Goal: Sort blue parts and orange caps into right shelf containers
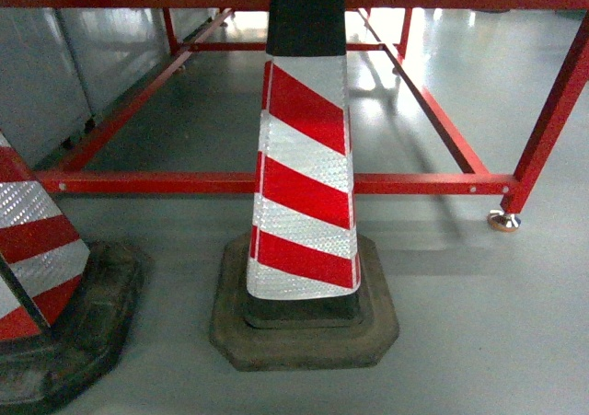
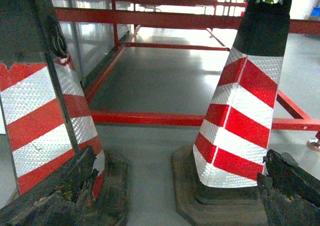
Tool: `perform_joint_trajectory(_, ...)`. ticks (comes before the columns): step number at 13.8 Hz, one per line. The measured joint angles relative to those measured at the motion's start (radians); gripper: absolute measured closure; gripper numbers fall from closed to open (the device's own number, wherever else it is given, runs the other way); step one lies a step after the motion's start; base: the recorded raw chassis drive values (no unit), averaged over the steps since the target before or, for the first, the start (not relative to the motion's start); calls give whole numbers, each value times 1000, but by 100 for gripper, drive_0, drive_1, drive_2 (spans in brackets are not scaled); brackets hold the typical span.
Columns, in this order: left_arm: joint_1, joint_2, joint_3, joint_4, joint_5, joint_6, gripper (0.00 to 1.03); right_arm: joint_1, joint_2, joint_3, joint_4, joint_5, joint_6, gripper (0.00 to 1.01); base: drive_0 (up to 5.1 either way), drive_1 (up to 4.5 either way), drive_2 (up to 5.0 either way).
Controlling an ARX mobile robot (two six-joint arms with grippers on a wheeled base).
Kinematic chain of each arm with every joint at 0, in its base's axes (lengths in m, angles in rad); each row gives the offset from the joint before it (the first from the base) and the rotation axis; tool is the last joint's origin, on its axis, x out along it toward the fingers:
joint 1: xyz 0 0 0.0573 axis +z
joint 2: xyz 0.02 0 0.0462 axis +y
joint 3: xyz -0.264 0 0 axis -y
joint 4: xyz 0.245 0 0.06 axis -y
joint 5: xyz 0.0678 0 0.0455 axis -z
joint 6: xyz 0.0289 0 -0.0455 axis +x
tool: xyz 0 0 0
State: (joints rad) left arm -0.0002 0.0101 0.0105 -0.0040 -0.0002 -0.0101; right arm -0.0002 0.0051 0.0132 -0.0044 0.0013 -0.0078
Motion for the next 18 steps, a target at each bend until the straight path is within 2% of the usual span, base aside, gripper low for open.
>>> perform_joint_trajectory(18,0,0,0,0,0,0,5,0,0,0,0,0,0,3,0,0,0)
